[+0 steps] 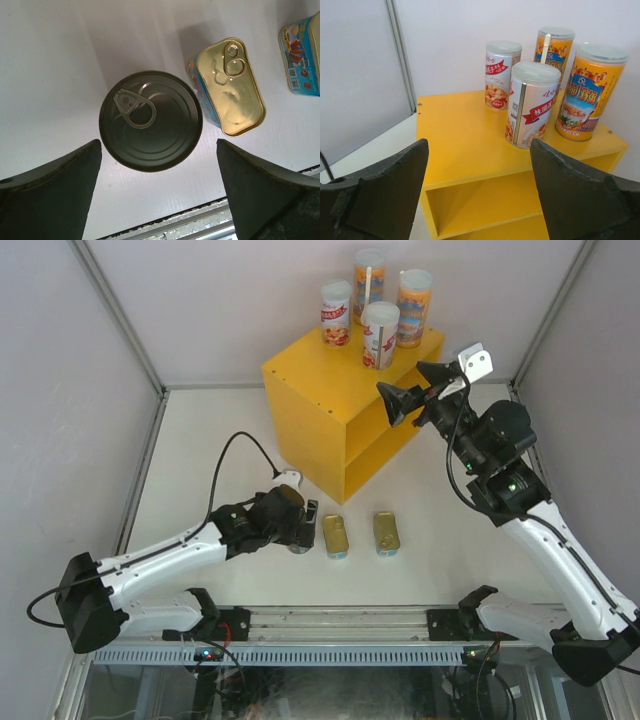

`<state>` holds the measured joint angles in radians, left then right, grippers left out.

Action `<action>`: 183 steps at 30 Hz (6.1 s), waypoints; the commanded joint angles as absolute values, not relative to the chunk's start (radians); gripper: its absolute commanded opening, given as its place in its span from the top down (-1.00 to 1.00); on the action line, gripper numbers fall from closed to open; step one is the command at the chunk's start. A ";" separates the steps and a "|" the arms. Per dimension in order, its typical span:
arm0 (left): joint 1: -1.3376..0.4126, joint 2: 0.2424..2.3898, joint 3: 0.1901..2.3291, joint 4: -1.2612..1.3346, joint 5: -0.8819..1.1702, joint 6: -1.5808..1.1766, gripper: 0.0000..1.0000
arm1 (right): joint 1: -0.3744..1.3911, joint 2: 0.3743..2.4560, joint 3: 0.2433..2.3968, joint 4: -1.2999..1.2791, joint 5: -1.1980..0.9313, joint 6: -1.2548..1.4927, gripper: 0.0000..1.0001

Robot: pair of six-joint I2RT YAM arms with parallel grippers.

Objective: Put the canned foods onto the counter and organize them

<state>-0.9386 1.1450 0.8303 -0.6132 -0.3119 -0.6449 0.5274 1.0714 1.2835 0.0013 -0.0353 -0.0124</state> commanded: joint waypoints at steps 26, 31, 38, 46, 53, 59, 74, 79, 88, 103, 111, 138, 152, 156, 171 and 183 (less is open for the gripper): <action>-0.946 1.260 0.821 -0.511 -0.404 -0.632 -0.81 | 0.699 0.831 1.142 -0.134 0.149 -0.023 -0.62; -0.946 1.262 0.818 -0.506 -0.400 -0.633 -0.08 | 0.701 0.819 1.138 -0.145 0.150 -0.024 -0.62; -0.949 1.223 0.821 -0.517 -0.407 -0.631 0.97 | 0.721 0.801 1.138 -0.156 0.161 -0.002 -0.62; -0.955 1.143 0.871 -0.563 -0.435 -0.608 1.00 | 0.740 0.811 1.111 -0.137 0.177 0.000 -0.62; -0.960 1.057 1.000 -0.651 -0.500 -0.554 1.00 | 0.750 0.822 1.111 -0.128 0.181 0.000 -0.62; -0.960 1.024 1.176 -0.745 -0.554 -0.500 1.00 | 0.758 0.829 1.118 -0.114 0.185 -0.002 -0.61; -0.918 1.268 1.926 -0.980 -0.616 -0.273 1.00 | 0.792 0.846 1.152 -0.101 0.209 -0.014 -0.61; -0.857 1.389 2.158 -1.011 -0.565 -0.236 1.00 | 0.809 0.870 1.176 -0.097 0.213 -0.027 -0.60; -0.786 1.553 2.440 -1.030 -0.475 -0.221 1.00 | 0.829 0.949 1.241 -0.072 0.187 -0.065 -0.60; -0.731 1.628 2.468 -0.909 -0.356 -0.244 1.00 | 0.831 1.143 1.355 -0.011 0.086 -0.193 -0.62; -0.708 1.638 2.474 -0.894 -0.262 -0.272 1.00 | 0.821 1.223 1.387 -0.001 -0.001 -0.263 -0.68; -0.683 1.590 2.477 -0.967 -0.026 -0.396 1.00 | 0.806 1.412 1.501 0.064 -0.008 -0.457 -0.75; -0.672 1.600 2.476 -0.951 0.014 -0.414 1.00 | 0.758 1.474 1.526 0.092 -0.047 -0.426 -0.36; -0.672 1.604 2.468 -0.941 0.004 -0.415 1.00 | 0.742 1.478 1.529 0.089 -0.072 -0.407 0.03; -0.671 1.543 2.326 -0.779 -0.115 -0.435 0.36 | 0.697 1.498 1.562 0.066 -0.123 -0.356 0.82; -0.653 1.539 2.300 -0.744 -0.124 -0.454 -0.46 | 0.683 1.521 1.572 0.077 -0.146 -0.328 0.87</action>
<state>-0.6693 1.6405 2.2955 -0.9363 -0.1177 -0.4179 0.7139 1.5124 1.5291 0.0509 -0.1730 -0.3775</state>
